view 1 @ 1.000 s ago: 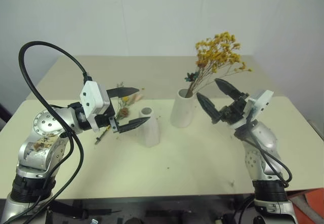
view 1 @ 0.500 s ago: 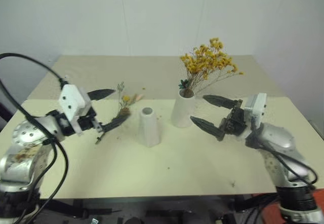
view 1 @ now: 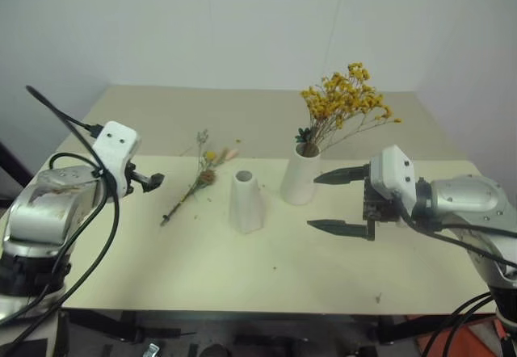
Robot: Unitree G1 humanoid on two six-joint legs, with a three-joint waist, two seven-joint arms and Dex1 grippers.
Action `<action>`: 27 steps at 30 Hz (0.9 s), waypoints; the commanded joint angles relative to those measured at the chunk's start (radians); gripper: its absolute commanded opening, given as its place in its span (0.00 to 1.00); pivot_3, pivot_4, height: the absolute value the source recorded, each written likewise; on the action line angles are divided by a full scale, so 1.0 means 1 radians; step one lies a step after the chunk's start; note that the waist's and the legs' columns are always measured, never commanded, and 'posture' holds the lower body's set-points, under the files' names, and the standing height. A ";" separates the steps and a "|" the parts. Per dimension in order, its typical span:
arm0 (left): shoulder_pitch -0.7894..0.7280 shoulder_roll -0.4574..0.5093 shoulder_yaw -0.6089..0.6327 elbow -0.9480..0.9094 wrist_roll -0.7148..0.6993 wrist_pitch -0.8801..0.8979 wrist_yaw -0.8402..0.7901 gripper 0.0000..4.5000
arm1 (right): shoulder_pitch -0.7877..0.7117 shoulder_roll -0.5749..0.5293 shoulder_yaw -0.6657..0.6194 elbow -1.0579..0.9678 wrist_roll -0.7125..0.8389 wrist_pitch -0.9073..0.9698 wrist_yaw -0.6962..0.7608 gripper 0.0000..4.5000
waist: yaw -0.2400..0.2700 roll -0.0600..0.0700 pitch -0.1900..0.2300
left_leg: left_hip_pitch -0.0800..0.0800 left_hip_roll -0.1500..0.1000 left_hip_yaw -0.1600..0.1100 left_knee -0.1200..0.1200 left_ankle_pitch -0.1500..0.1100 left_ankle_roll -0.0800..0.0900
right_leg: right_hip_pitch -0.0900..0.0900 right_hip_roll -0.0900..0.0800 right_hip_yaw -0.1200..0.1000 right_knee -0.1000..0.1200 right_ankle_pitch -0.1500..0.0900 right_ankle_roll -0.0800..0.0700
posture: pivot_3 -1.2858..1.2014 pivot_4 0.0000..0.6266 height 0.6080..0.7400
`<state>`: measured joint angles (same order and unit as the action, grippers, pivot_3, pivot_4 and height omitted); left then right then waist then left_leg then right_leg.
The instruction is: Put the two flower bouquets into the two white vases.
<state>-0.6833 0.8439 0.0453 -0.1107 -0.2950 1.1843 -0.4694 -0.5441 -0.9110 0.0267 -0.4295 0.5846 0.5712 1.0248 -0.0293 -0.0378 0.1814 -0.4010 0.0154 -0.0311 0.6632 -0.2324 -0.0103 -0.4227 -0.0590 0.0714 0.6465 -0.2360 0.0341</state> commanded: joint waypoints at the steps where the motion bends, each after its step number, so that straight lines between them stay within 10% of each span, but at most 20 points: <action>1: -0.101 -0.036 -0.037 0.179 0.010 -0.016 -0.039 1.00 | -0.046 -0.026 -0.012 -0.030 0.042 0.090 0.009 1.00 | 0.001 0.000 0.000 | -0.001 0.000 0.000 0.000 0.000 0.000 | 0.000 0.000 0.000 0.000 0.000 0.000 | 0.52 0.24 1.00; 27: -0.541 -0.249 -0.392 1.072 0.296 -0.386 -0.479 1.00 | -0.018 -0.050 -0.099 -0.076 0.060 0.207 -0.103 1.00 | 0.008 0.000 0.000 | -0.004 -0.001 -0.001 0.003 0.000 0.000 | -0.001 -0.001 -0.002 0.001 0.000 0.000 | 0.52 0.24 1.00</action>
<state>-1.1892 0.5913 -0.3384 0.9436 -0.0313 0.8316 -0.9232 -0.5601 -0.9572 -0.0314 -0.4934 0.6425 0.7743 0.9350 -0.0208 -0.0382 0.1814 -0.4056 0.0142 -0.0320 0.6665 -0.2323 -0.0102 -0.4239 -0.0595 0.0697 0.6470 -0.2360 0.0341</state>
